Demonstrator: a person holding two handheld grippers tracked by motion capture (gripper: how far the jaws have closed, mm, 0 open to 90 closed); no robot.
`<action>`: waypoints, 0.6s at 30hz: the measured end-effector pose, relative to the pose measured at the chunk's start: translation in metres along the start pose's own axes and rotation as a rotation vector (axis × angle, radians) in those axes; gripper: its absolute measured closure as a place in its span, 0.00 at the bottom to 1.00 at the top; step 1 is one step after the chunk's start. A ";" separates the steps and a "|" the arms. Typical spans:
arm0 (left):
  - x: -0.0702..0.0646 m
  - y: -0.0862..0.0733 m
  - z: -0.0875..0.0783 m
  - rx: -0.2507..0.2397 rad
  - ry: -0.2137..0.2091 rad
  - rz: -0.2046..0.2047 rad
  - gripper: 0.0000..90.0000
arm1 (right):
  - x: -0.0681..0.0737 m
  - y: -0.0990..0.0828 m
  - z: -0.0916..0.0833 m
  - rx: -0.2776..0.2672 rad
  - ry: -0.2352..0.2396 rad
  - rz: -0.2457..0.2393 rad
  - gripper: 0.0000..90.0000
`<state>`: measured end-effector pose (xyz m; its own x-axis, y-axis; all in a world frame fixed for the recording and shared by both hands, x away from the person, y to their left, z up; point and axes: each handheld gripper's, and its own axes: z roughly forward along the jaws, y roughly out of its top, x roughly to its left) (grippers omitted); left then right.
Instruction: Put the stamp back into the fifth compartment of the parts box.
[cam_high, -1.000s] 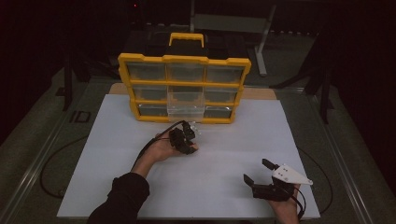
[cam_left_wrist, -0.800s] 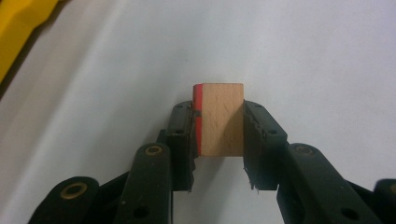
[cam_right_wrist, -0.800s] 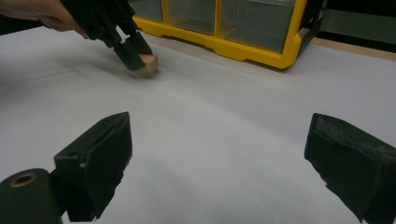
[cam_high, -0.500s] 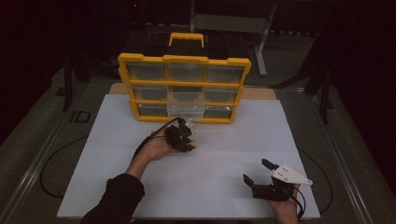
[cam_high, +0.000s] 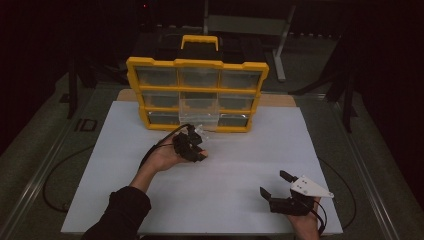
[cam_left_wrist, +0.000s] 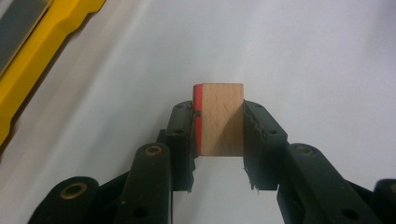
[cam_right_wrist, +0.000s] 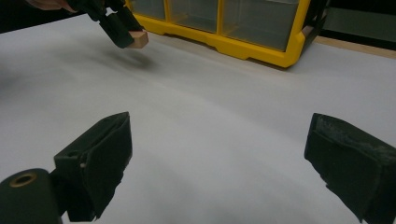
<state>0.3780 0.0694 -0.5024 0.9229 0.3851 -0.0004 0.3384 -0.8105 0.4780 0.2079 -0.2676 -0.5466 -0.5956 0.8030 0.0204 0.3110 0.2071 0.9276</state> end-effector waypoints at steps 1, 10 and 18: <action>0.000 0.000 -0.001 -0.001 -0.001 0.001 0.74 | 0.000 0.000 0.000 0.000 0.000 -0.001 0.08; 0.002 -0.003 -0.014 -0.034 -0.006 -0.014 0.74 | 0.000 0.000 0.001 0.004 0.004 -0.003 0.08; 0.002 -0.005 -0.026 -0.054 -0.013 -0.026 0.74 | 0.000 0.000 0.001 0.005 0.004 -0.001 0.08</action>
<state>0.3736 0.0853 -0.4820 0.9164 0.3994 -0.0248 0.3521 -0.7752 0.5245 0.2080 -0.2670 -0.5469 -0.5988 0.8006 0.0206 0.3137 0.2109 0.9258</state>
